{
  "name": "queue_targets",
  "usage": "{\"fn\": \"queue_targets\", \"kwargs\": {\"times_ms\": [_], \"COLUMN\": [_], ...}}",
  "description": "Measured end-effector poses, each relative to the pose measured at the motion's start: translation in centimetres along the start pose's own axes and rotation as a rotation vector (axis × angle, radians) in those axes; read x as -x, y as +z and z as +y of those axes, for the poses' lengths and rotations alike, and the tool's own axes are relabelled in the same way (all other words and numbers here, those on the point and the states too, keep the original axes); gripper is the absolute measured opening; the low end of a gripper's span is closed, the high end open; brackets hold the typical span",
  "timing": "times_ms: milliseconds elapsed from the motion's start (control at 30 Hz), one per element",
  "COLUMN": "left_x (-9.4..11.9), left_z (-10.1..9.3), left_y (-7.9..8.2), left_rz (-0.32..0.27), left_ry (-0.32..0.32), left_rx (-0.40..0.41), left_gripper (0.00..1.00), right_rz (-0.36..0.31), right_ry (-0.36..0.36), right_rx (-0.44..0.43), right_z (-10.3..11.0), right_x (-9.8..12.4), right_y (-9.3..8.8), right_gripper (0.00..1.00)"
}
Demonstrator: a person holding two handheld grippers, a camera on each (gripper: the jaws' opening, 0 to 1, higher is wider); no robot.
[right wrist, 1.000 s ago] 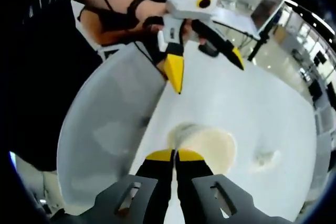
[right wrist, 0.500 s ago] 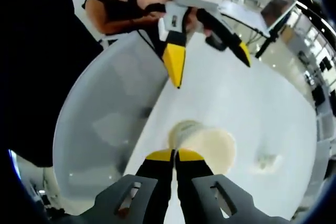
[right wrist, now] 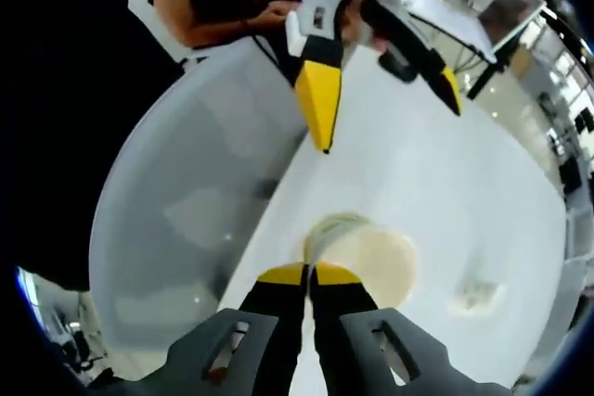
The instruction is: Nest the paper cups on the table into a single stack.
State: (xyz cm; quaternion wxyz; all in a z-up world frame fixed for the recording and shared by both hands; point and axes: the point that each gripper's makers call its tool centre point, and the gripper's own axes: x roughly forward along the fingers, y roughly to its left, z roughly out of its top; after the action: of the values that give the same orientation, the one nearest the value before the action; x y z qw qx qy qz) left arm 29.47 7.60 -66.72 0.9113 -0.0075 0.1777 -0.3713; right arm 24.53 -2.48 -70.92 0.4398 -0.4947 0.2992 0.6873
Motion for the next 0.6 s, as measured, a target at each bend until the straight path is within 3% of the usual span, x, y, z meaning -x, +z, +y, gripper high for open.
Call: {"fn": "queue_targets", "kwargs": {"times_ms": [600], "left_x": [0.4], "left_z": [0.0], "left_y": [-0.2], "left_rz": [0.001], "left_ry": [0.007], "left_rx": [0.009], "left_gripper": [0.94], "right_rz": [-0.006], "right_ry": [0.007], "right_rx": [-0.018], "right_z": [0.1], "right_x": [-1.6], "right_y": [0.3], "right_gripper": [0.06]}}
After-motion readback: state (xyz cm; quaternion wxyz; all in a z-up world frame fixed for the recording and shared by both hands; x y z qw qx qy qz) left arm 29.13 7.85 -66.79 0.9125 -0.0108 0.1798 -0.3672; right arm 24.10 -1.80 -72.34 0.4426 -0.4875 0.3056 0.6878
